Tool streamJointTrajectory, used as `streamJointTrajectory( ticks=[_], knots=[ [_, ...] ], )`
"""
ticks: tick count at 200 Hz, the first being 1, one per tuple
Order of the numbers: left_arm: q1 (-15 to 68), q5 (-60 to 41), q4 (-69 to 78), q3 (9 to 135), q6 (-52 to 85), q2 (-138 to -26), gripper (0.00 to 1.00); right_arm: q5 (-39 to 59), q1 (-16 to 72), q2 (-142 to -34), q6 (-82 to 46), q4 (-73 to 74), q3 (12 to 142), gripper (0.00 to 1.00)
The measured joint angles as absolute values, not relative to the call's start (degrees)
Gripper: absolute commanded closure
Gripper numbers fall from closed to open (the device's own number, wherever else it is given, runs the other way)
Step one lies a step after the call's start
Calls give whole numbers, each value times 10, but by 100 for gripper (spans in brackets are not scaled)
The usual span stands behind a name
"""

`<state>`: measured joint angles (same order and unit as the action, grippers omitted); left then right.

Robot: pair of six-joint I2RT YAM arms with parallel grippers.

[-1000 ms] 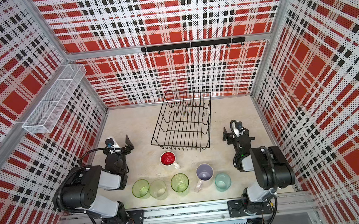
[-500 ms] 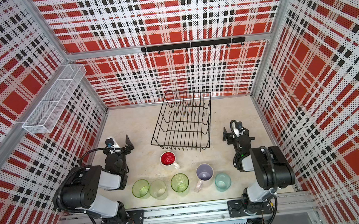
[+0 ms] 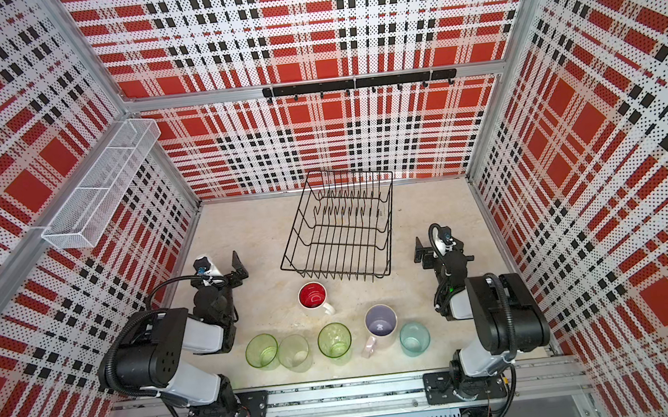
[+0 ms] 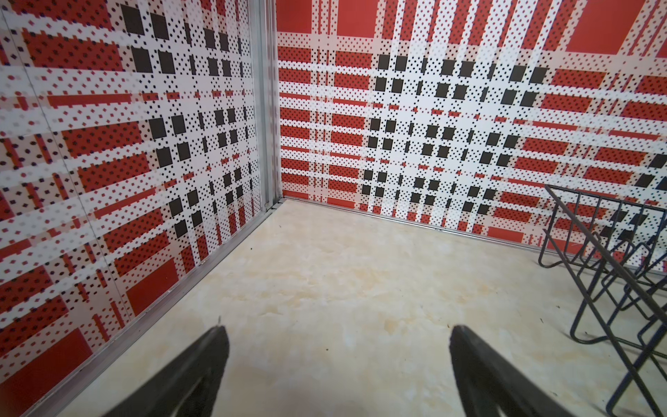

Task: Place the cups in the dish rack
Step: 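Raise both arms and move both grippers forward toward the black wire dish rack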

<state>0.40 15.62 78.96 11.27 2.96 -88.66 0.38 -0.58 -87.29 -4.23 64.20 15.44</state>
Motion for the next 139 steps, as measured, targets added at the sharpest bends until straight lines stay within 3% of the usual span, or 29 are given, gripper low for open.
streamJointTrajectory(
  ticks=[27, 53, 95, 114, 139],
  knots=[
    [6, 172, 691, 127, 34, -777, 2, 4, -8, -777, -51, 588, 153, 0],
    [11, 168, 536, 223, 55, -673, 2, 1, -13, -670, -86, 459, 199, 0],
    [-1, 128, 338, 337, 227, -527, 2, -49, -14, -571, -200, 212, 326, 0],
    [-50, 74, 270, 349, 318, -493, 2, -65, -17, -542, -255, 86, 381, 0],
    [-89, -7, 205, 344, 376, -478, 2, -15, -33, -510, -294, -18, 408, 0]
  ],
)
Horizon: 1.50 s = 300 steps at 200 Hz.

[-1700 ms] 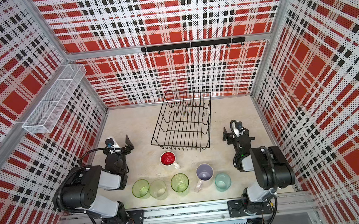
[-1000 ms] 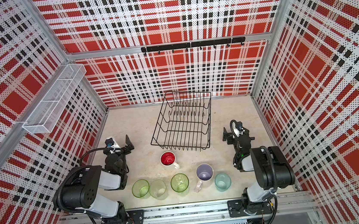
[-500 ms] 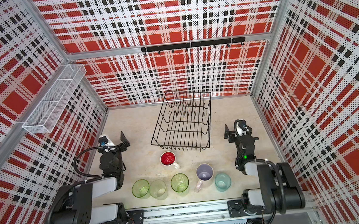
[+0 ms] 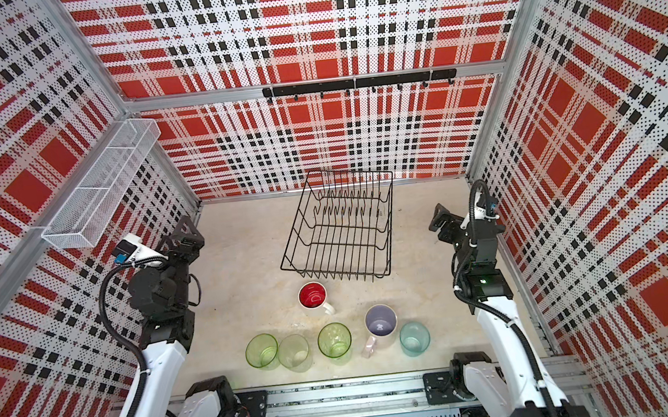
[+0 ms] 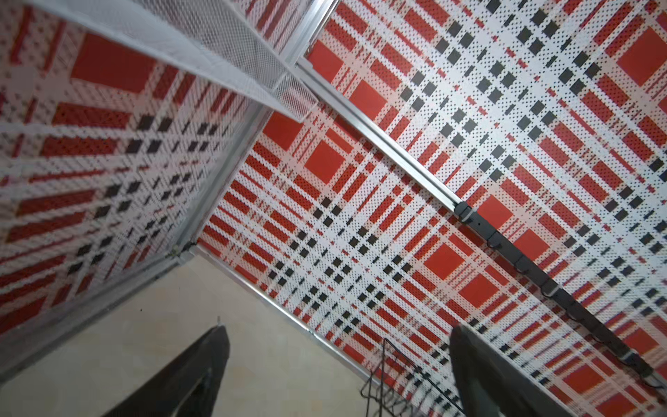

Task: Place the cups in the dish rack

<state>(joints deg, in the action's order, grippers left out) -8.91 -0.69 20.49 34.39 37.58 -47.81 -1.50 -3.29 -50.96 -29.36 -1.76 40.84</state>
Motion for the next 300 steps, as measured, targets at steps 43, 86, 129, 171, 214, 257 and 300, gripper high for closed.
streamJointTrajectory(
  ticks=[43, 86, 129, 171, 214, 257, 300],
  knots=[
    [-30, -74, 68, 366, 373, -491, 2, 25, 50, -569, -289, -178, 491, 1],
    [101, -37, -48, 426, 310, -546, 2, 34, 254, -664, -268, -287, 603, 8],
    [153, -25, -100, 445, 269, -623, 2, -1, 359, -738, -271, -360, 672, 8],
    [208, -23, -130, 476, 248, -692, 2, -24, 271, -763, -296, -399, 668, 28],
    [227, -1, -135, 530, 241, -769, 2, 3, 206, -838, -299, -386, 669, 55],
    [227, 0, -149, 534, 242, -806, 2, 4, 191, -943, -289, -388, 723, 73],
    [229, -14, -151, 534, 241, -817, 2, -16, 184, -989, -269, -389, 765, 100]
  ],
)
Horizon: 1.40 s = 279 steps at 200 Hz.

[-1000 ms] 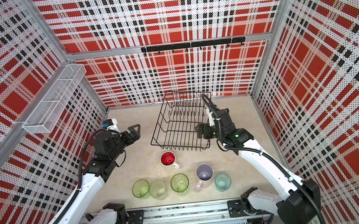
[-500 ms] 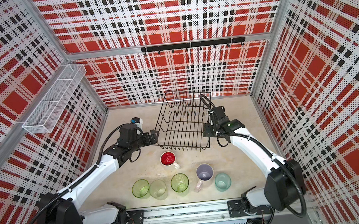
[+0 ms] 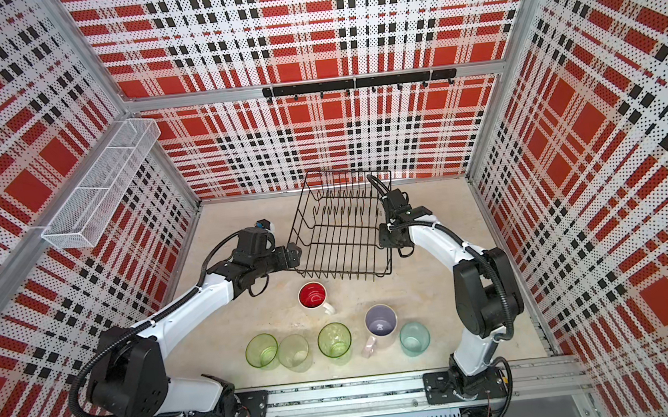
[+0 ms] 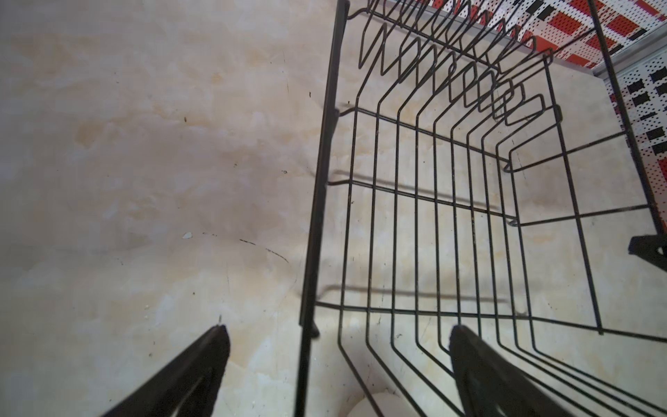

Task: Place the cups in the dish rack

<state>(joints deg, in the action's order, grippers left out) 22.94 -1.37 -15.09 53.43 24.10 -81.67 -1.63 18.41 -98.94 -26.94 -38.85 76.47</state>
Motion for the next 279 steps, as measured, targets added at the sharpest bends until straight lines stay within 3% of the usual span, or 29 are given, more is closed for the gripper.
streamJointTrajectory(
  ticks=[64, 246, 279],
  knots=[
    [230, 0, -161, 533, 236, -817, 2, -24, 184, -1017, -203, -395, 797, 100],
    [199, -10, -164, 529, 235, -812, 2, -17, 218, -1102, -232, -388, 900, 100],
    [198, -14, -164, 529, 235, -811, 2, -28, 215, -1095, -212, -383, 892, 73]
  ],
)
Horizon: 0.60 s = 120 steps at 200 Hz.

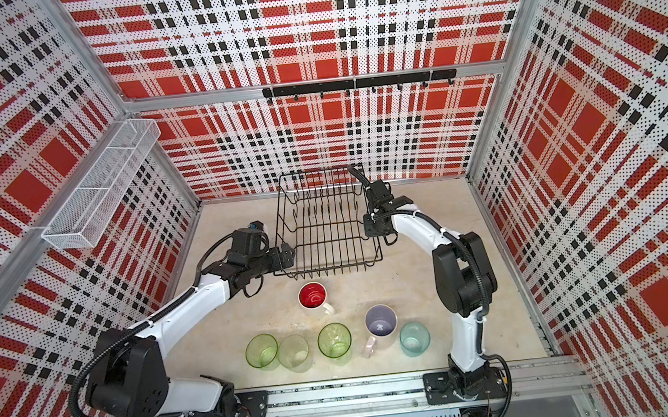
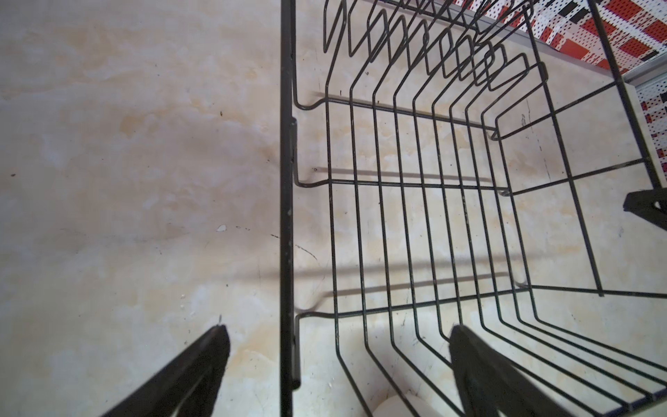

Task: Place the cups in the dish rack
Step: 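Swing the right gripper down to the red-lined white mug while the left holds still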

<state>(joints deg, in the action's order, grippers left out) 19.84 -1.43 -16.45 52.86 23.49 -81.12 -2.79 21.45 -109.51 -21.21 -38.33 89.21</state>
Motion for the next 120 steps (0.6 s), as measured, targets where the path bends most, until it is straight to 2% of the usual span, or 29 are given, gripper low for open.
streamJointTrajectory(
  ticks=[63, 120],
  knots=[
    [194, -18, -170, 529, 233, -790, 2, -26, 212, -1030, -191, -376, 881, 58],
    [197, -34, -225, 527, 226, -703, 2, -11, 248, -902, -193, -389, 821, 55]
  ],
)
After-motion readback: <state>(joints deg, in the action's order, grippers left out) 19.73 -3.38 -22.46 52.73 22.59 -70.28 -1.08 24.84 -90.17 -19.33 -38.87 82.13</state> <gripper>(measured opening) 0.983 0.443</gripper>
